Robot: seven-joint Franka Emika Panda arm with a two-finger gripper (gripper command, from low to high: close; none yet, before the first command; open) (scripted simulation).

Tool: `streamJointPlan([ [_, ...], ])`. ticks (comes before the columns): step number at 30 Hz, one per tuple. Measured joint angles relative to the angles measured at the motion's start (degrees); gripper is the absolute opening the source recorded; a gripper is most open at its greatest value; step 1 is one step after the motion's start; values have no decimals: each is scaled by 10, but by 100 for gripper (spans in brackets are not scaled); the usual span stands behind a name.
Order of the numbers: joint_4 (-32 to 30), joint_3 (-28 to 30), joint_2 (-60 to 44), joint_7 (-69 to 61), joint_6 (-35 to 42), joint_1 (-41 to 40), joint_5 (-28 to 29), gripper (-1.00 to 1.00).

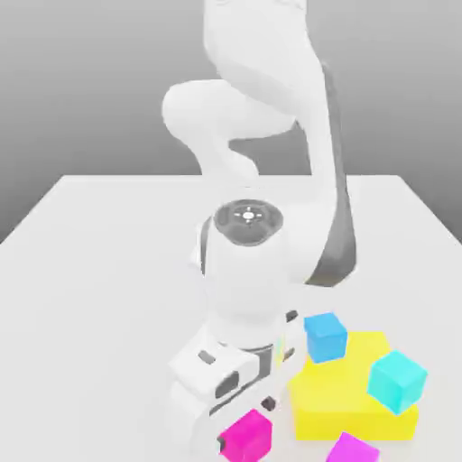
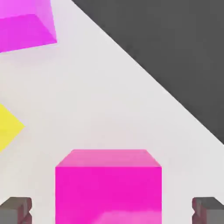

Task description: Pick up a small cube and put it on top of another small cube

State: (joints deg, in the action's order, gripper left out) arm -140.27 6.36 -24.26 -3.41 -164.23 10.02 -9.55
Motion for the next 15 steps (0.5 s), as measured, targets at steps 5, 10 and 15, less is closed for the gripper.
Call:
streamJointPlan([
  [5, 1, -2, -5, -1, -3, -2, -1, -100],
  [10, -15, 22, 75, 23, 60, 16, 31, -100],
  [15, -58, 1, 171, 22, 119, 38, 28, -100],
])
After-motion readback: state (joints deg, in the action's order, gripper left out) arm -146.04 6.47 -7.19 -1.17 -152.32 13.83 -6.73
